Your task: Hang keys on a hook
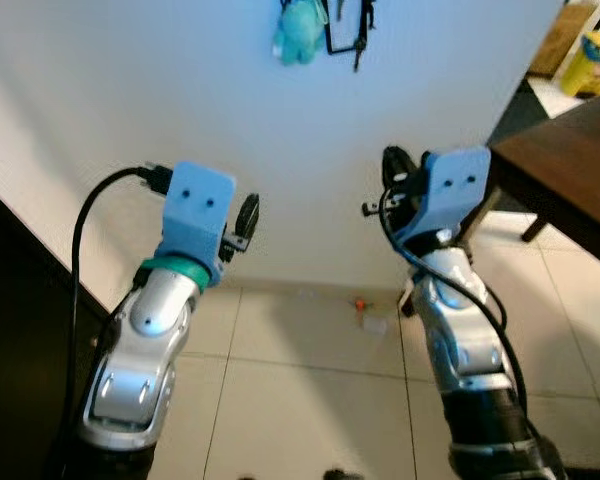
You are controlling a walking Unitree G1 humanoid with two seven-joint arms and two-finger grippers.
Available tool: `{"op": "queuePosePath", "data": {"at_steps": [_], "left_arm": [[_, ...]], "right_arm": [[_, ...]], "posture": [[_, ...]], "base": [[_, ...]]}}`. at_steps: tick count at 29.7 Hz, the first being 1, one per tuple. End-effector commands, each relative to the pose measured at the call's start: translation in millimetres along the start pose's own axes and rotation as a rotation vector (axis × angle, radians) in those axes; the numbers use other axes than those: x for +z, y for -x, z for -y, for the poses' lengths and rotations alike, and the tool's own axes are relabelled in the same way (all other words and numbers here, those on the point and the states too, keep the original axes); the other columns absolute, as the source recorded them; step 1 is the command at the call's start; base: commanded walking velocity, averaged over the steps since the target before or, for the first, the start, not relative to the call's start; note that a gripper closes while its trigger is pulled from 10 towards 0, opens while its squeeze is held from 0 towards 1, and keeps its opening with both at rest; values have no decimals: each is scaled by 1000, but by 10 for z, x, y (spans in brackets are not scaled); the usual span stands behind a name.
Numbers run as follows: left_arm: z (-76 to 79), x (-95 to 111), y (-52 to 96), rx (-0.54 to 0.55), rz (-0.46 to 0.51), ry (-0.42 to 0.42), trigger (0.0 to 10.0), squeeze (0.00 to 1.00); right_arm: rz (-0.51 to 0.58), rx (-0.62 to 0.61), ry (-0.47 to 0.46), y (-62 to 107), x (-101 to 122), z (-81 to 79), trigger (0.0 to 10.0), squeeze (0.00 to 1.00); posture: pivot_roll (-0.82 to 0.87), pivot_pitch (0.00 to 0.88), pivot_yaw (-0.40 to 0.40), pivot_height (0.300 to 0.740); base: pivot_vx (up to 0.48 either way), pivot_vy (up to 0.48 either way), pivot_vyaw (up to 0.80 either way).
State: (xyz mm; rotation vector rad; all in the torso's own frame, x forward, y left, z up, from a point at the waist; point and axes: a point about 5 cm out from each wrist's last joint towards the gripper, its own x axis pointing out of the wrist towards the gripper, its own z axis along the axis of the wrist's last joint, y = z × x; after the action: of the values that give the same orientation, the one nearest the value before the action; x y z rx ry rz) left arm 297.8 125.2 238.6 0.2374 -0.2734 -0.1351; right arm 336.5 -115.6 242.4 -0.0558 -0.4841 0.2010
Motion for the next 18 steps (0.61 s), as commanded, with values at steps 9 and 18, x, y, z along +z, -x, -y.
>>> {"op": "queuePosePath", "data": {"at_steps": [9, 18], "left_arm": [[-7, -73, 27, 9, -39, 10, 10000, 0], [14, -72, 15, -3, -67, 68, 10000, 0]], "right_arm": [[-6, 12, -17, -6, -4, -34, 10000, 0], [-3, 6, -34, -22, 14, -24, 10000, 0]], "posture": [[-38, 90, 116, 740], [-40, 89, 114, 740]], "base": [[-173, 0, -401], [0, 0, -800]]}}
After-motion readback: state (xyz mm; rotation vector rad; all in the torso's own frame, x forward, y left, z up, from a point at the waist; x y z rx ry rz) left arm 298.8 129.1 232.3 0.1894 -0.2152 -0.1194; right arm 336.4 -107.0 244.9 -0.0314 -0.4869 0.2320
